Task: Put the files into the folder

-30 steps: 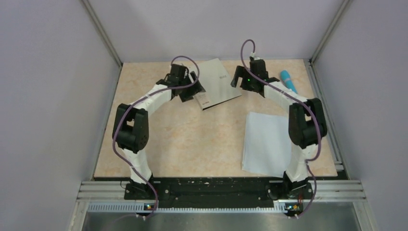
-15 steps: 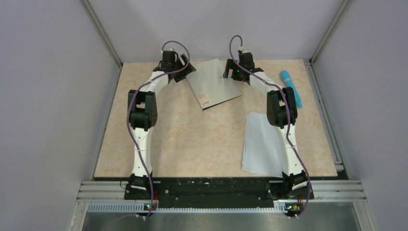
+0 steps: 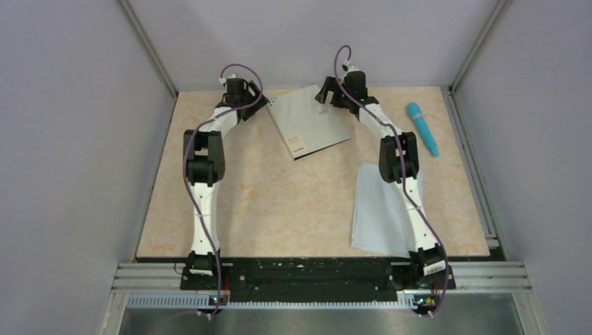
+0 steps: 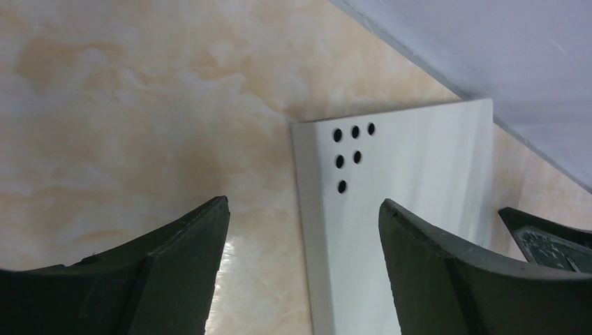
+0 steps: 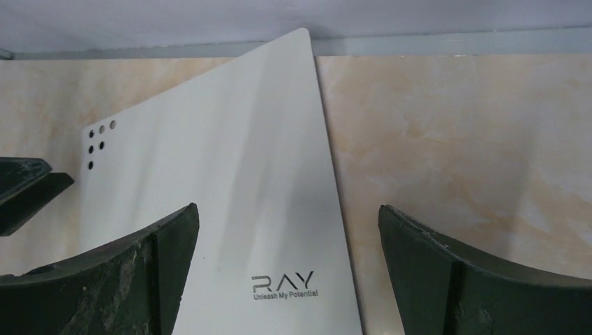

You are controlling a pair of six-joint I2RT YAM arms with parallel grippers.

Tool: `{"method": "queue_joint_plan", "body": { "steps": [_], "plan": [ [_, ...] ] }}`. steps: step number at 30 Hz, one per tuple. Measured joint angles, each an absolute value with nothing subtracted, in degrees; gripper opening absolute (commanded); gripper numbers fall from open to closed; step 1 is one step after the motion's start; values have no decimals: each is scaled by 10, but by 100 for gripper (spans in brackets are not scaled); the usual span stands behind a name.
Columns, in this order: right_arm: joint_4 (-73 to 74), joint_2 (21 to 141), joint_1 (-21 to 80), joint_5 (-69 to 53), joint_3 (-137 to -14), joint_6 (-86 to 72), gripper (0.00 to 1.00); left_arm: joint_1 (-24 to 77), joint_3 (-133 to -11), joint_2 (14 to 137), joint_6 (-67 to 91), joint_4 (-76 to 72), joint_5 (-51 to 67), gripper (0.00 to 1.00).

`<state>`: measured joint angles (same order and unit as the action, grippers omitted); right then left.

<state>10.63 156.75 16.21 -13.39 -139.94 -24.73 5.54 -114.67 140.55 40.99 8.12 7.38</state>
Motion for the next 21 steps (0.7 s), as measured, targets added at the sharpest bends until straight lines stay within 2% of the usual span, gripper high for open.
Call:
{"method": "queue_joint_plan", "body": {
  "steps": [9,21],
  "plan": [
    [50,1603,168,-233,-1426,-274,99,32,-1116,1394,385,56,29,83],
    [73,1606,231,-369,-1426,-198,99,6,-1099,1337,278,86,-33,82]
  ]
}}
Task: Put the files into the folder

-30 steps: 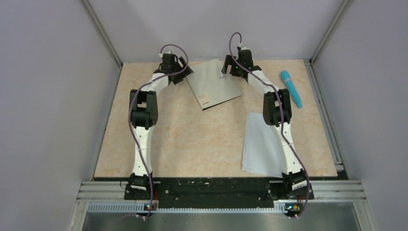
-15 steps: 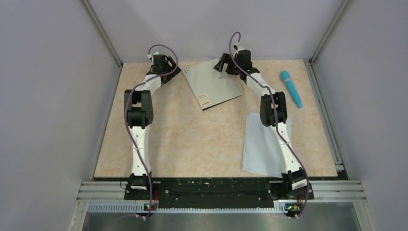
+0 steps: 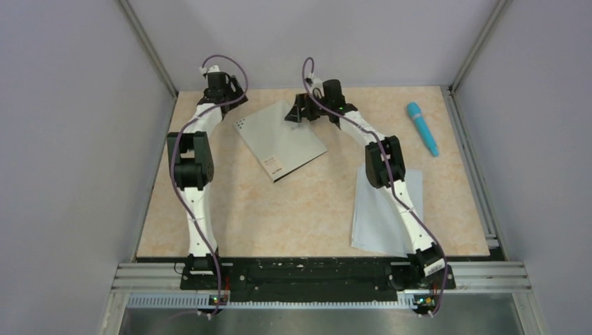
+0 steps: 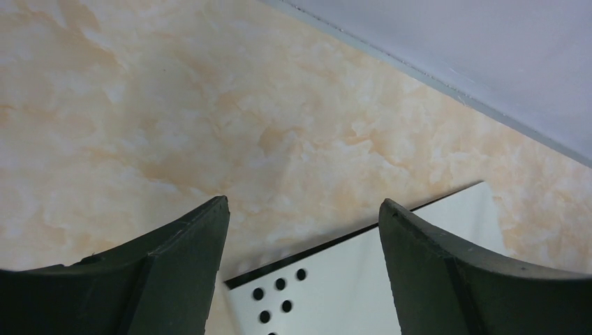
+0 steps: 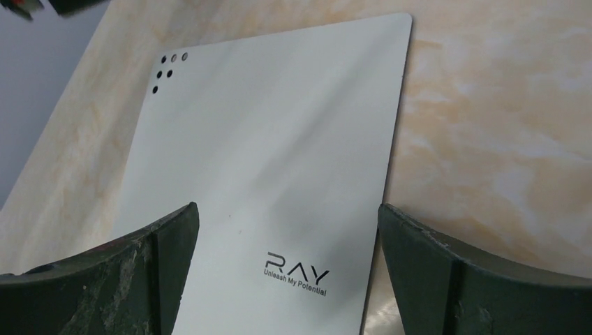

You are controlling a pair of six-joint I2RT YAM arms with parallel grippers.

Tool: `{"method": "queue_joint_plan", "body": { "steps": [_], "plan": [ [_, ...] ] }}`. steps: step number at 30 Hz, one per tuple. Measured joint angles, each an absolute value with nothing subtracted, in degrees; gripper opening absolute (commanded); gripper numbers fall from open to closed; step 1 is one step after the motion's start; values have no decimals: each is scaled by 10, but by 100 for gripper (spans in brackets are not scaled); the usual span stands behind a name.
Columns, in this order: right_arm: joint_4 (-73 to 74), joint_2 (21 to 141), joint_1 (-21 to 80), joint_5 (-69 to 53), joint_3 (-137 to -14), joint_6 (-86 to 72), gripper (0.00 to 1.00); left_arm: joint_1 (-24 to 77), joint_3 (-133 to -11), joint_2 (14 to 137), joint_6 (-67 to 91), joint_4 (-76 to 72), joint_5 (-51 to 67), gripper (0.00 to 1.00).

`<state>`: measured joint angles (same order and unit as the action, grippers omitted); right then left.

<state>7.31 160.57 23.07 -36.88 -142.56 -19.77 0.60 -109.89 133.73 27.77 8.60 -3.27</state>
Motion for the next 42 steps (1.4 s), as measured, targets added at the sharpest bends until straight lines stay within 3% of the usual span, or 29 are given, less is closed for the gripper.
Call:
{"method": "queue_joint_plan", "body": {
  "steps": [10,17,30,36,42],
  "plan": [
    [207,1525,281,-419,-1341,-75,99,5,-1010,1239,225,164,4,82],
    [279,1425,294,-333,-1247,-90,99,-4,-981,1224,222,222,6,81],
    [176,1011,331,-193,-851,-249,99,-23,-1000,1265,180,251,7,81],
    [171,968,361,-160,-734,-289,99,-33,-1027,1284,179,271,37,80],
    [150,925,378,-144,-653,-338,97,-37,-1026,1283,191,291,78,68]
  ]
}}
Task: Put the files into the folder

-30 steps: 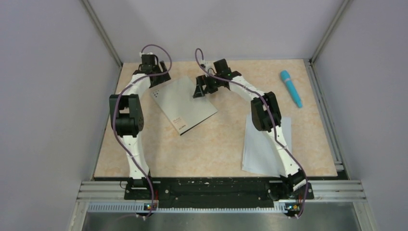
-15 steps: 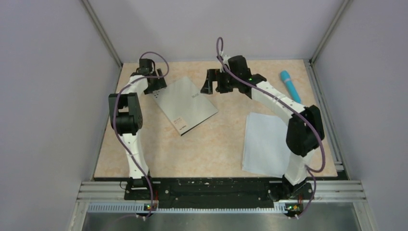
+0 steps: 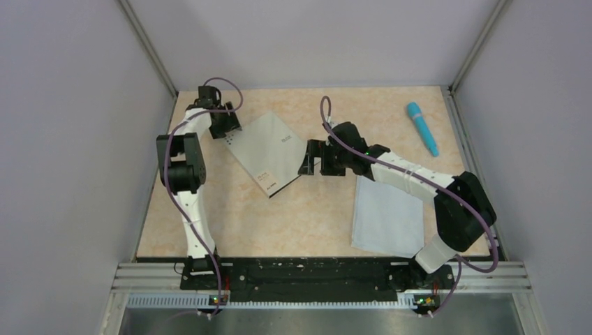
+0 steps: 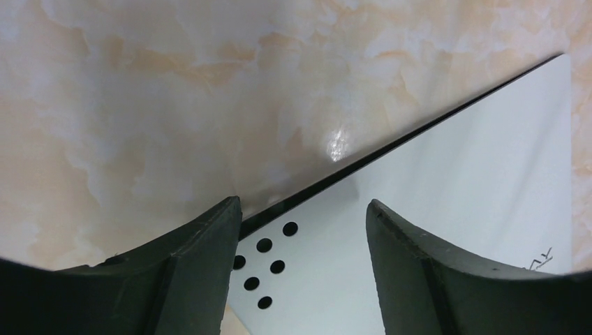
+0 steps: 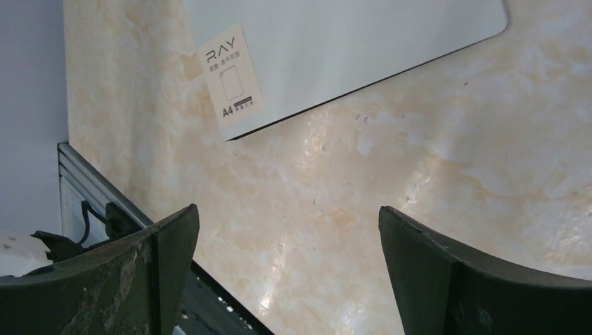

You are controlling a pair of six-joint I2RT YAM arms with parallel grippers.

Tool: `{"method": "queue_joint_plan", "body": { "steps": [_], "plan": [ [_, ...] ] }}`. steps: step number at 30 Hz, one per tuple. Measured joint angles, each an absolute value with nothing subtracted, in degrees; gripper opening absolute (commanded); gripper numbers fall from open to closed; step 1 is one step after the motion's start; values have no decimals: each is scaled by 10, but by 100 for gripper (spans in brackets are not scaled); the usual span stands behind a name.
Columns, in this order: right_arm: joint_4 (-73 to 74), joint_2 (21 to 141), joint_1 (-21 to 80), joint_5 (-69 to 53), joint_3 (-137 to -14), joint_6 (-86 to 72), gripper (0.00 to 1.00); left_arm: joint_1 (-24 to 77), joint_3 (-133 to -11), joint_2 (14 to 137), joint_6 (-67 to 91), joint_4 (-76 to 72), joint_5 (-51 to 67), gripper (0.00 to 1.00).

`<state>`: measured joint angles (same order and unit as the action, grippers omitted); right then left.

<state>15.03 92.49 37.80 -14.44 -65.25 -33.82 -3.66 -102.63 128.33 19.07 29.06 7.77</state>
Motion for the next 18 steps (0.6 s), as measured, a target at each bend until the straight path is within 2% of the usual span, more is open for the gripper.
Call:
{"method": "queue_joint_plan", "body": {
  "steps": [9,18],
  "plan": [
    [44,901,418,-144,-542,-444,84,-38,-867,1192,266,243,107,54],
    [-83,902,424,-135,-459,-569,74,-38,-807,1150,290,252,105,51]
  ]
}}
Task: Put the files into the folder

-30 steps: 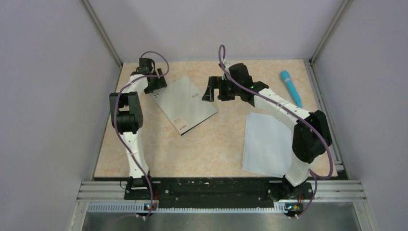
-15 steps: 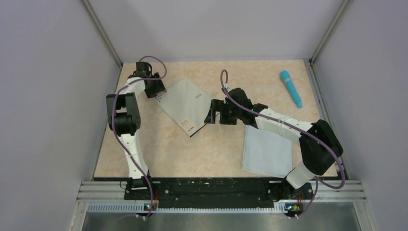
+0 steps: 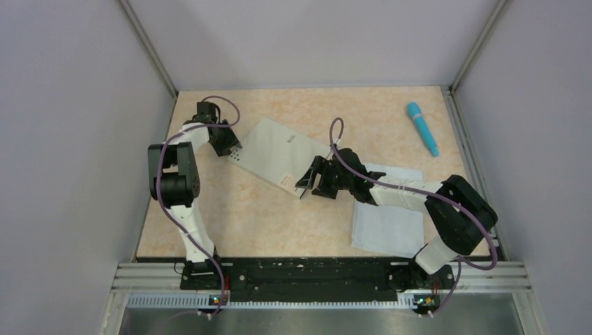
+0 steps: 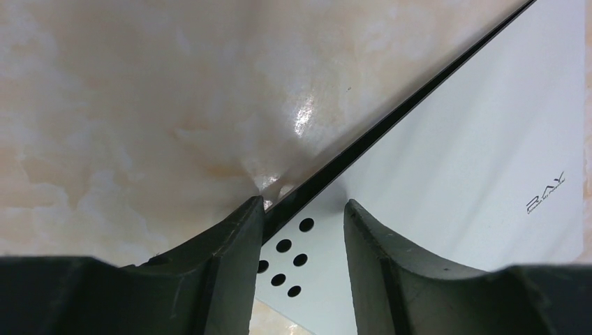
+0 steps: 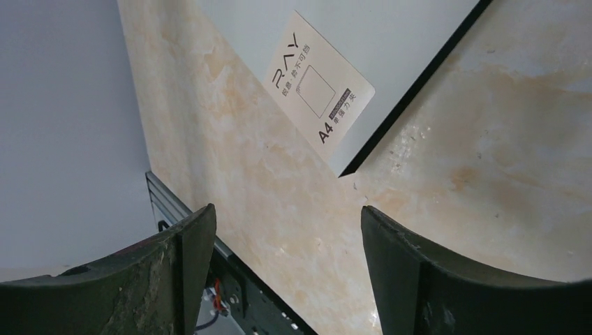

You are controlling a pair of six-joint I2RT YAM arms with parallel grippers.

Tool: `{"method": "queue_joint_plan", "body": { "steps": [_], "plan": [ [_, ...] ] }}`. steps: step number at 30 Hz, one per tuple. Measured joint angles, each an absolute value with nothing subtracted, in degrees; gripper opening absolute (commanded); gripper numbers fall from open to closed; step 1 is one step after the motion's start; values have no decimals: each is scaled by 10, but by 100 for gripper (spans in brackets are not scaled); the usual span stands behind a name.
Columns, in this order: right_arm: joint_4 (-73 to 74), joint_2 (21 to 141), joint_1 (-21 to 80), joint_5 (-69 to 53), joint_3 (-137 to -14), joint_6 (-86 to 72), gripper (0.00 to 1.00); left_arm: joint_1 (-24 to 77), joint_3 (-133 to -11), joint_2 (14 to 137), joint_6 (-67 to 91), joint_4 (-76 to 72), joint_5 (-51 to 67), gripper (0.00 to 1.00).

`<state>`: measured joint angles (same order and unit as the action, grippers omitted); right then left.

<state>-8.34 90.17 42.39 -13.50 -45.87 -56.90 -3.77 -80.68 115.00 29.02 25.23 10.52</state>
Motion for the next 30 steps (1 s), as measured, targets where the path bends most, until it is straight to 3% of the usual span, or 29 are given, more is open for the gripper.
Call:
{"method": "queue_joint_plan", "body": {
  "steps": [30],
  "plan": [
    [-342,1029,399,-111,-400,-753,68,-38,-808,1149,288,261,100,51]
  ]
}}
